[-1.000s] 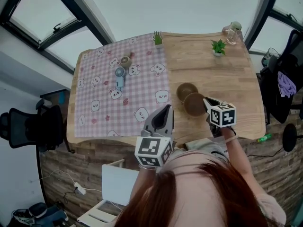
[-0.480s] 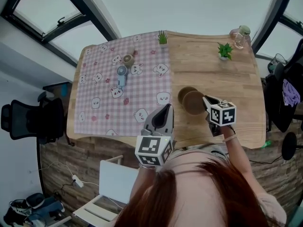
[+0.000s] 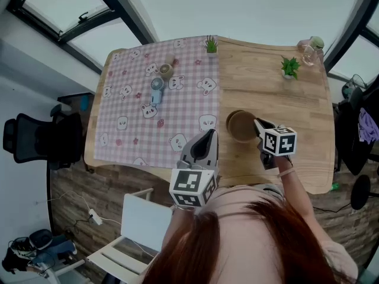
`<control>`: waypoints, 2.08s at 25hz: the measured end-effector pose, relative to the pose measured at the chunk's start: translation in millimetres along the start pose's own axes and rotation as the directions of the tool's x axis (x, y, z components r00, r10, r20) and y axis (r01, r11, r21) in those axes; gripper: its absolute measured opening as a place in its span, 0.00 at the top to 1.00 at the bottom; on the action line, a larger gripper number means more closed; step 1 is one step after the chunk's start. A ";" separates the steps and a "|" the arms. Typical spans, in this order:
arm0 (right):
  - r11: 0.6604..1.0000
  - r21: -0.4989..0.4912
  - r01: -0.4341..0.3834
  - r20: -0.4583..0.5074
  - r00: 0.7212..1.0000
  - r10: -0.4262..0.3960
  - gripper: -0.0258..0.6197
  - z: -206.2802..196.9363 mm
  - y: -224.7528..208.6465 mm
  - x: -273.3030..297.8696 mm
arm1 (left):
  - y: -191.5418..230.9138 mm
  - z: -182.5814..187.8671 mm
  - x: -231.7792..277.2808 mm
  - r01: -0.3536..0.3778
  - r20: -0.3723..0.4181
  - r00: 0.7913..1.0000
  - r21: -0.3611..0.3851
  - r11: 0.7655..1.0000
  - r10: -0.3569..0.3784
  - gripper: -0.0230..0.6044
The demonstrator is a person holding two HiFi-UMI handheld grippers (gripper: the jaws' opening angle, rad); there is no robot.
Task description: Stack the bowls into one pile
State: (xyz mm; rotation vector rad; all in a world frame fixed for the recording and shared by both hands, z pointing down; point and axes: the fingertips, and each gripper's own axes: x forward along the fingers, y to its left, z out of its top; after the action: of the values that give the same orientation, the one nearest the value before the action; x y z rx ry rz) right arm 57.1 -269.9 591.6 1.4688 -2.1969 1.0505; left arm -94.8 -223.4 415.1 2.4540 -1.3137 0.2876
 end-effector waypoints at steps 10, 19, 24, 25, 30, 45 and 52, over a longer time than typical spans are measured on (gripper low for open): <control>0.999 0.041 -0.015 -0.011 1.000 0.016 0.93 -3.1 -6.9 15.6 | 3.5 -2.5 6.4 -0.036 -0.009 0.999 -0.006 0.999 0.036 0.94; 0.999 0.039 -0.020 -0.027 0.999 0.021 0.92 -5.9 -5.7 29.4 | 8.1 -5.5 8.8 -0.057 -0.021 0.998 -0.012 0.998 0.056 0.94; 0.999 0.042 -0.017 -0.029 0.999 0.018 0.92 -4.8 -6.2 33.5 | 10.6 -4.0 10.8 -0.063 -0.025 0.998 -0.012 0.998 0.062 0.95; 0.999 0.040 -0.014 -0.031 0.999 0.015 0.92 -5.1 -7.1 34.5 | 10.9 -4.2 11.5 -0.063 -0.025 0.998 -0.011 0.998 0.063 0.95; 1.000 0.009 0.000 -0.038 0.999 0.000 0.92 -7.0 -10.5 36.7 | 11.8 -3.9 13.1 -0.069 -0.026 0.997 -0.011 0.998 0.069 0.94; 0.995 -0.092 0.042 -0.039 0.998 -0.045 0.92 -8.8 -10.2 38.7 | 13.0 -5.0 9.9 -0.064 -0.024 0.998 -0.004 0.998 0.064 0.94; 0.994 -0.094 0.052 -0.019 0.998 -0.054 0.91 -4.2 -10.3 30.5 | 9.9 -5.3 4.0 -0.049 -0.027 0.998 0.003 0.999 0.050 0.94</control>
State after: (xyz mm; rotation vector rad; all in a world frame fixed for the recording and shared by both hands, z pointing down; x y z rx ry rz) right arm 52.4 -289.6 617.0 1.4596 -2.1490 0.9290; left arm -100.9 -229.6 423.3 2.4136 -1.3651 0.3337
